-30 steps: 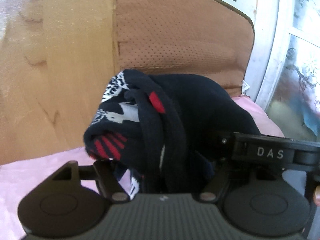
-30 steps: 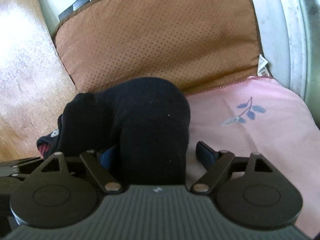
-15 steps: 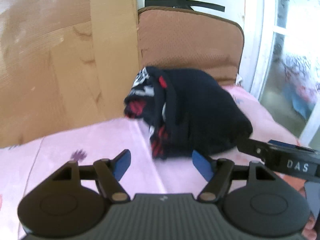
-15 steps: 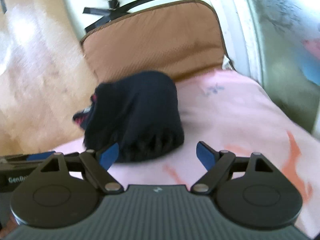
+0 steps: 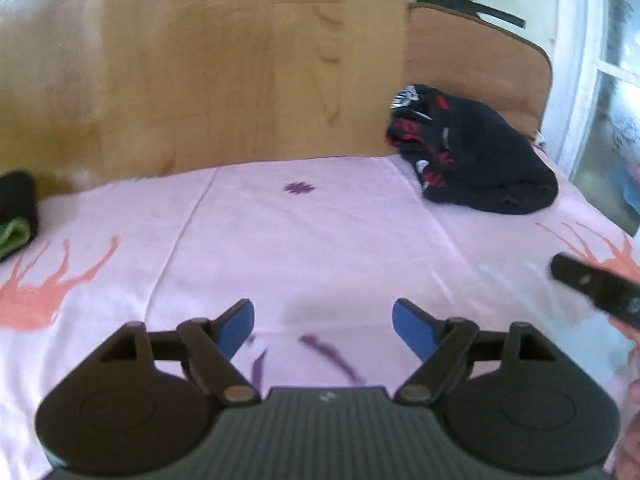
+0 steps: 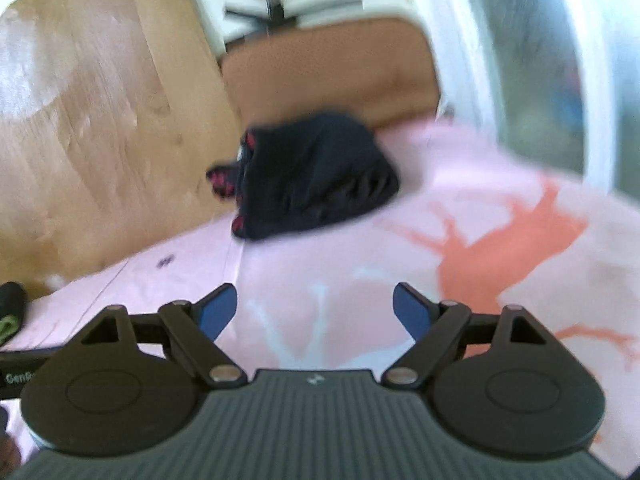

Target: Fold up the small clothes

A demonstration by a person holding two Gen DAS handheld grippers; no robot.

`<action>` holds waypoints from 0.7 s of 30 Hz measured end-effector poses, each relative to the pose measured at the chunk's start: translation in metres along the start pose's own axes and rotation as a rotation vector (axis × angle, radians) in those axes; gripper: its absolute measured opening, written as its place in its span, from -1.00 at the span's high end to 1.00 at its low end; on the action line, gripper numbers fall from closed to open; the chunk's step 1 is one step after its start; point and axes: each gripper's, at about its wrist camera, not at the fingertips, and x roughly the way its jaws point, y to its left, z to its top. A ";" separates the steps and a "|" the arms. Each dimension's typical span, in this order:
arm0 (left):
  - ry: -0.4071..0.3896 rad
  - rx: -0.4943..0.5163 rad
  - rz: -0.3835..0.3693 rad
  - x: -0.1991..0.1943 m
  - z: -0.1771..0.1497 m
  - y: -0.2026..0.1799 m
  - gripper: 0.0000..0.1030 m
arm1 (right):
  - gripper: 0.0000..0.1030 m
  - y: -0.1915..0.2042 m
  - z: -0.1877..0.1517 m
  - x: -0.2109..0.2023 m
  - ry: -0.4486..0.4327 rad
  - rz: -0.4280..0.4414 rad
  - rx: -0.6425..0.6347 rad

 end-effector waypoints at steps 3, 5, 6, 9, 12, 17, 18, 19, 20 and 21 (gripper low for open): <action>-0.020 0.003 0.014 0.002 -0.010 0.003 -0.58 | -0.73 0.002 -0.001 -0.001 -0.002 -0.030 -0.007; -0.015 -0.008 -0.014 0.003 -0.009 0.004 -0.58 | -0.73 0.004 -0.001 -0.002 -0.021 -0.056 -0.017; -0.029 -0.014 -0.021 0.001 -0.009 0.005 -0.60 | -0.74 0.004 -0.003 -0.004 -0.029 -0.064 -0.025; -0.022 -0.020 -0.035 0.002 -0.010 0.007 -0.62 | -0.75 0.004 -0.005 -0.006 -0.051 -0.089 -0.025; -0.020 -0.032 -0.036 0.002 -0.010 0.008 -0.66 | -0.76 0.000 -0.005 -0.007 -0.061 -0.100 0.004; -0.044 -0.031 -0.020 -0.001 -0.012 0.006 -0.83 | -0.79 0.003 -0.006 -0.006 -0.054 -0.094 -0.011; -0.050 -0.027 -0.016 -0.002 -0.013 0.005 -0.87 | -0.79 0.004 -0.006 -0.005 -0.051 -0.089 -0.015; -0.054 -0.022 -0.014 -0.002 -0.012 0.005 -0.89 | -0.80 0.004 -0.006 -0.006 -0.050 -0.086 -0.016; -0.057 -0.021 -0.011 -0.002 -0.012 0.005 -0.92 | -0.80 0.004 -0.006 -0.005 -0.047 -0.084 -0.015; -0.058 -0.021 -0.008 -0.002 -0.012 0.004 -0.93 | -0.80 0.004 -0.006 -0.005 -0.045 -0.081 -0.012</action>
